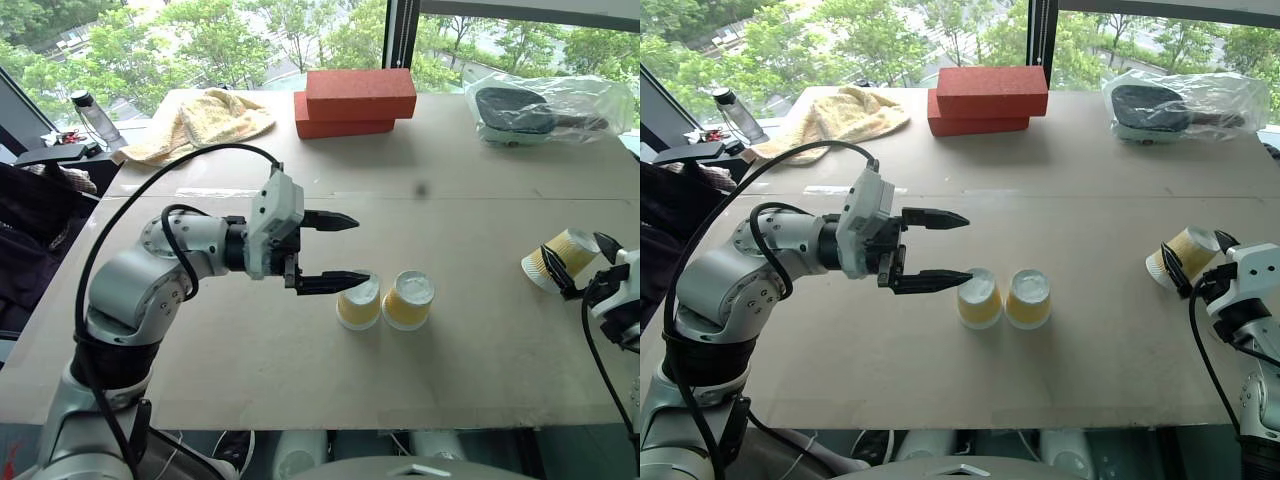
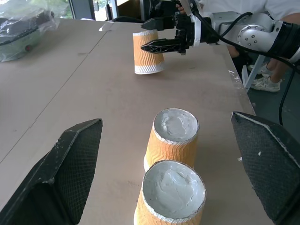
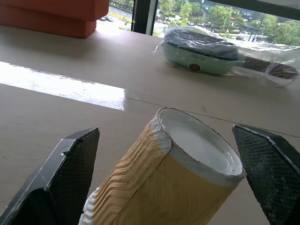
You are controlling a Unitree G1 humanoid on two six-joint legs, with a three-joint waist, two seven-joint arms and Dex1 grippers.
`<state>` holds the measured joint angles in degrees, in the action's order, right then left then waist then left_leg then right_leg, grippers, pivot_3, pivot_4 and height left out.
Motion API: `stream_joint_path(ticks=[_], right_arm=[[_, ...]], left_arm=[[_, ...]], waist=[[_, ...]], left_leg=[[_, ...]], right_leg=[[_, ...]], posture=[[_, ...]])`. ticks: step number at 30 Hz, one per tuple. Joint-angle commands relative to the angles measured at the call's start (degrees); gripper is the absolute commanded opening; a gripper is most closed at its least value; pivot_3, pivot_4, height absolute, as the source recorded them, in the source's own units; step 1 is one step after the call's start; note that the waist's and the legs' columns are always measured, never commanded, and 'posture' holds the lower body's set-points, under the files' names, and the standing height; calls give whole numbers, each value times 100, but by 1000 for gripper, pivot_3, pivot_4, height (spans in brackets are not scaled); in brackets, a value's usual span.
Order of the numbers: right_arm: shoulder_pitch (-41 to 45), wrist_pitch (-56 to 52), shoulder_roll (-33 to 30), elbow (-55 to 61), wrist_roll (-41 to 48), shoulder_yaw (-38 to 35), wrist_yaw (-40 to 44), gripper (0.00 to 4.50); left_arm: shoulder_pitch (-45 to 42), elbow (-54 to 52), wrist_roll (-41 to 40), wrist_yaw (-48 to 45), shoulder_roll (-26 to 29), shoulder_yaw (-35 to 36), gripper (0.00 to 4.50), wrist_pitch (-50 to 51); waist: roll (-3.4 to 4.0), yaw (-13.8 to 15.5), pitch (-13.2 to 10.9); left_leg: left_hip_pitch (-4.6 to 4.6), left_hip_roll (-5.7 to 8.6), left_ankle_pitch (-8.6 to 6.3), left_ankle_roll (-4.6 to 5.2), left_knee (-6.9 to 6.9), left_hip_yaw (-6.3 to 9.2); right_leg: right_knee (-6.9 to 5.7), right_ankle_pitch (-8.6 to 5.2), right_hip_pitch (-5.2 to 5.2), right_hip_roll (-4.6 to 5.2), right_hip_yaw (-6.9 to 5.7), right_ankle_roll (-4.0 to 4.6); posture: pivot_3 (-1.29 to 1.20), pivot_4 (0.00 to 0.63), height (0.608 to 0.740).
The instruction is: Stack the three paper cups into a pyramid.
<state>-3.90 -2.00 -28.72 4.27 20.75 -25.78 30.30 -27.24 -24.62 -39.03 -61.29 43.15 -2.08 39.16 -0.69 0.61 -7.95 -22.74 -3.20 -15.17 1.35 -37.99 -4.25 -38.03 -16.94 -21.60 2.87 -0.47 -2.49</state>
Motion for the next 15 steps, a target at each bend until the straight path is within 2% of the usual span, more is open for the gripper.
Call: stream_joint_path(ticks=[1, 7, 15], right_arm=[[27, 277, 1, 102, -29, -147, -104, 4467], [-13, 421, 27, 99, -49, -162, -200, 4467], [-28, -117, 256, 114, 417, -152, -293, 4467]], left_arm=[[-38, -188, -77, 8, 19, 141, 4500, -96], [-79, -152, -68, -3, -2, 96, 4500, -112], [-128, -105, -57, -56, 26, 78, 4500, -111]], waist=[[0, 2, 0], [0, 2, 0], [1, 3, 0]], left_leg=[[-1, 0, 0, 0, 0, 1], [-2, 0, 0, 0, 0, 0], [-1, -1, 0, 0, 0, 1]], right_leg=[[0, 0, 0, 0, 0, 0], [1, 0, 0, 1, 0, 0], [0, 0, 0, 1, -1, 0]], posture=[[0, 150, 730], [0, 150, 730], [0, 150, 730]])
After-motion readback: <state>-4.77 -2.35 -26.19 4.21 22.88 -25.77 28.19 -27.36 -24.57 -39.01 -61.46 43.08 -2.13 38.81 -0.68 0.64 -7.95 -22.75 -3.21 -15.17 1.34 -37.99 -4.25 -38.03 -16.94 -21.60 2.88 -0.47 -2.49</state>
